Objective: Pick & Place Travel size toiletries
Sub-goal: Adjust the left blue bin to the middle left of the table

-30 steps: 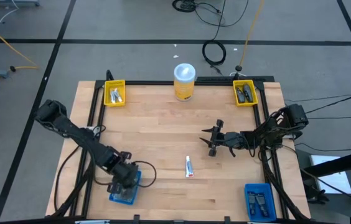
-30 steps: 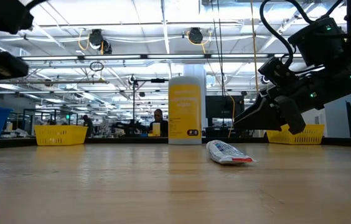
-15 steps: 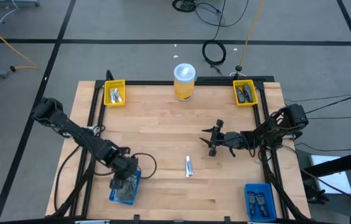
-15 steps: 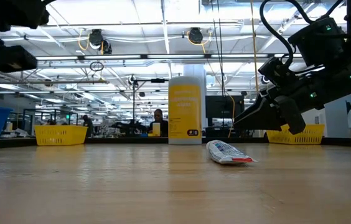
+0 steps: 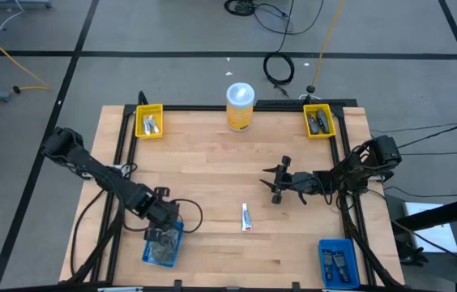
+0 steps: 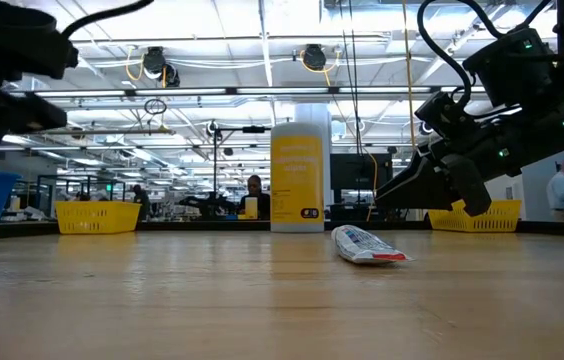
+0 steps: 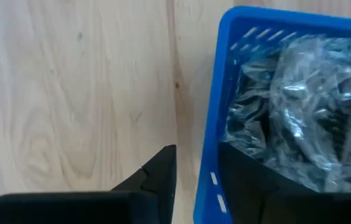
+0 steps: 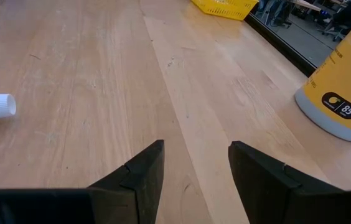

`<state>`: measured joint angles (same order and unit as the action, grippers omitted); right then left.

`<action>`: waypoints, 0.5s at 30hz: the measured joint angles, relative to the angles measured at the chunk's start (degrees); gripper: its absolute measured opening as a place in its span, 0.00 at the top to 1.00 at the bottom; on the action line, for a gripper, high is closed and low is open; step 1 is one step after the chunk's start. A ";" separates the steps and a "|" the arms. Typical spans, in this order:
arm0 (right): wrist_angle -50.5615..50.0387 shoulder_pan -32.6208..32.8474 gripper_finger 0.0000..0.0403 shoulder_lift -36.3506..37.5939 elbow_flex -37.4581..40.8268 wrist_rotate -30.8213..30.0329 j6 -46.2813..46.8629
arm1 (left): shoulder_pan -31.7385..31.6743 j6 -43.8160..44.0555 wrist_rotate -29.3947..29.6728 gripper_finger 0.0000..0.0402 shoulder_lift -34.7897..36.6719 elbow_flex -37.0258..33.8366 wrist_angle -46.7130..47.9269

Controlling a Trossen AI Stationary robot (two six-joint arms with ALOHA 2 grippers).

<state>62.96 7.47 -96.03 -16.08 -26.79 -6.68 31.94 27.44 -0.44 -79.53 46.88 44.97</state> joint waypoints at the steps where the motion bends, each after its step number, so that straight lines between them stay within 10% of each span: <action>1: 0.00 0.02 0.58 0.00 0.00 0.00 0.00 | 0.00 -0.30 0.02 0.72 0.00 -0.63 -0.91; 15: -0.18 0.00 0.58 0.01 0.00 0.00 0.00 | 0.83 -9.63 -3.01 0.98 0.04 -3.57 2.47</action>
<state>62.78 7.46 -96.02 -16.08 -26.79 -6.68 32.77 17.81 -3.44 -79.48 43.30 47.44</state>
